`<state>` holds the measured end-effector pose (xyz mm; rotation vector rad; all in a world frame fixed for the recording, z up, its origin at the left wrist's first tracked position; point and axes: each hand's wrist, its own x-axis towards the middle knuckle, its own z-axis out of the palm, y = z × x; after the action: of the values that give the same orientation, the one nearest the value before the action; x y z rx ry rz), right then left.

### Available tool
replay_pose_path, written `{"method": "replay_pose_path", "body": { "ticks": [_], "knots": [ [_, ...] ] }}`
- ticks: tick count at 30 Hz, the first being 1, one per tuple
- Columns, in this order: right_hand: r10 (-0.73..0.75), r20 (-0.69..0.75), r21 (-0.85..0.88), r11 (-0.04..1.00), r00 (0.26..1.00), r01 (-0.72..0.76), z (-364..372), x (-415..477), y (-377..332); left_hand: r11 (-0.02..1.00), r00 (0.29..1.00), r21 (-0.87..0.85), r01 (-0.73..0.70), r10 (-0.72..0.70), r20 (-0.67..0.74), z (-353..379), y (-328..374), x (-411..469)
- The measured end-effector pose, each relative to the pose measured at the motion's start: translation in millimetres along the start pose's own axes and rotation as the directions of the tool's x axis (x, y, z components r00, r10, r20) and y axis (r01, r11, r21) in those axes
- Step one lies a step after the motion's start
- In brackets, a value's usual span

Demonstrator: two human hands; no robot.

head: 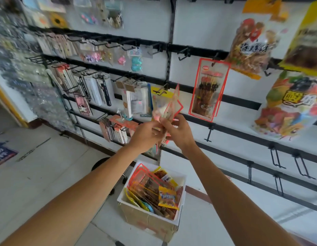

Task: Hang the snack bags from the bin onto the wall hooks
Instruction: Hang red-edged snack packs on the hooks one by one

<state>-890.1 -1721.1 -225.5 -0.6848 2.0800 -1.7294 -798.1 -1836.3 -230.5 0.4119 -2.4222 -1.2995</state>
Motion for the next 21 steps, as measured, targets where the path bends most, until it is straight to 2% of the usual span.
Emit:
{"method": "replay_pose_path", "body": {
  "ticks": [4,7,9,13,17,19,21],
  "knots": [
    [-0.019,-0.127,-0.12,0.993,0.992,0.004,-24.7,3.0,7.1,0.991,0.992,0.088,-0.103,0.097,0.077,16.9,15.7,-2.2],
    [0.003,-0.179,-0.154,0.988,0.984,-0.031,-48.0,-1.0,7.4,0.986,0.987,0.15,-0.072,0.049,0.153,24.5,22.9,-5.5],
    [0.008,-0.165,-0.144,0.989,0.986,-0.032,-63.4,-3.0,9.8,0.982,0.985,0.181,-0.05,0.019,0.17,26.0,26.3,-6.0],
    [0.029,-0.029,0.01,1.0,0.999,-0.029,-93.2,-7.5,10.1,0.99,0.998,0.14,-0.035,0.026,0.065,19.3,38.5,-8.0],
    [0.023,0.174,0.118,0.992,0.984,-0.044,-123.3,-17.1,2.6,1.0,0.998,0.009,-0.011,0.012,-0.068,15.1,56.6,-2.8],
    [0.027,0.259,0.111,0.992,0.966,-0.057,-135.1,-19.1,1.7,0.994,0.998,-0.112,0.017,-0.024,-0.062,18.4,71.2,3.3],
    [0.049,0.322,0.094,0.992,0.946,-0.084,-143.3,-20.2,1.7,0.958,0.994,-0.265,0.11,-0.107,0.026,25.2,84.7,9.1]
  ]
}}
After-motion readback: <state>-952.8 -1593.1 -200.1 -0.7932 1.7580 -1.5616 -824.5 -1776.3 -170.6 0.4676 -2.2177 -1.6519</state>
